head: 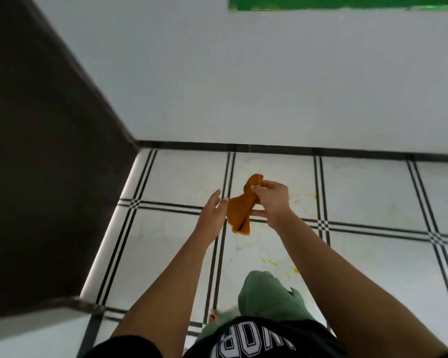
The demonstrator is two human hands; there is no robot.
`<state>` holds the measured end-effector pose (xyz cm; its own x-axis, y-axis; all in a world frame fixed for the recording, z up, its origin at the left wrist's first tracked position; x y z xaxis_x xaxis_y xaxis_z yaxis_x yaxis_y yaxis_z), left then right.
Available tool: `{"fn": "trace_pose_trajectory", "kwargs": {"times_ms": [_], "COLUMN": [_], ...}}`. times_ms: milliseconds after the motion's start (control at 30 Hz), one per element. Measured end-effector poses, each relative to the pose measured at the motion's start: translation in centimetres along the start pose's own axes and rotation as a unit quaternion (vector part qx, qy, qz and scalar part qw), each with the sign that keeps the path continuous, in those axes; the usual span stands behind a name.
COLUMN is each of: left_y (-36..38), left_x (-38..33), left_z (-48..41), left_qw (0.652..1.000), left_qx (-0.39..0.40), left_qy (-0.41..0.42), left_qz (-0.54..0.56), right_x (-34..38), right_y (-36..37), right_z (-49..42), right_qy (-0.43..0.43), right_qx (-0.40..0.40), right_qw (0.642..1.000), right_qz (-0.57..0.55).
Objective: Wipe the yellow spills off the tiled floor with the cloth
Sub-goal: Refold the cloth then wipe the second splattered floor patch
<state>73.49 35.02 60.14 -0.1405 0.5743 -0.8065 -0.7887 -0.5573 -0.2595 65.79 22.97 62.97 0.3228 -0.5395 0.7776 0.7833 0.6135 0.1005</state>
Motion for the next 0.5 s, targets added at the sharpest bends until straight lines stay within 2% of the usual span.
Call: {"fn": "trace_pose_trajectory", "kwargs": {"times_ms": [233,500], "left_y": [1.8,5.9], "left_x": [-3.4,-0.6], "left_z": [-11.7,-33.9], "left_qw": [0.986,0.961], "left_qx": [0.147,0.239], "left_qy": [0.008,-0.034], "left_qz": [-0.073,-0.137], "right_x": [-0.3,-4.5], "right_y": [-1.2,-4.5], "right_z": [-8.6,-30.0], "right_qy": [0.015,0.085], "right_qx": [-0.127,-0.245], "right_qw": [0.988,0.95], "right_qz": [-0.09,-0.174]}}
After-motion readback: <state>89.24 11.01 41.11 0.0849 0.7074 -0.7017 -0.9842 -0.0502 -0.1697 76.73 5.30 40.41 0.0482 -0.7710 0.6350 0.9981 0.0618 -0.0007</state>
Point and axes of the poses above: each hand's wrist, its own z-axis away from the middle knuckle, its own y-axis out of the palm, x = y × z, the point moved 2 cm from there along -z, towards the middle knuckle, and after that the axes turned 8 degrees about x, right-handed, at the moved point
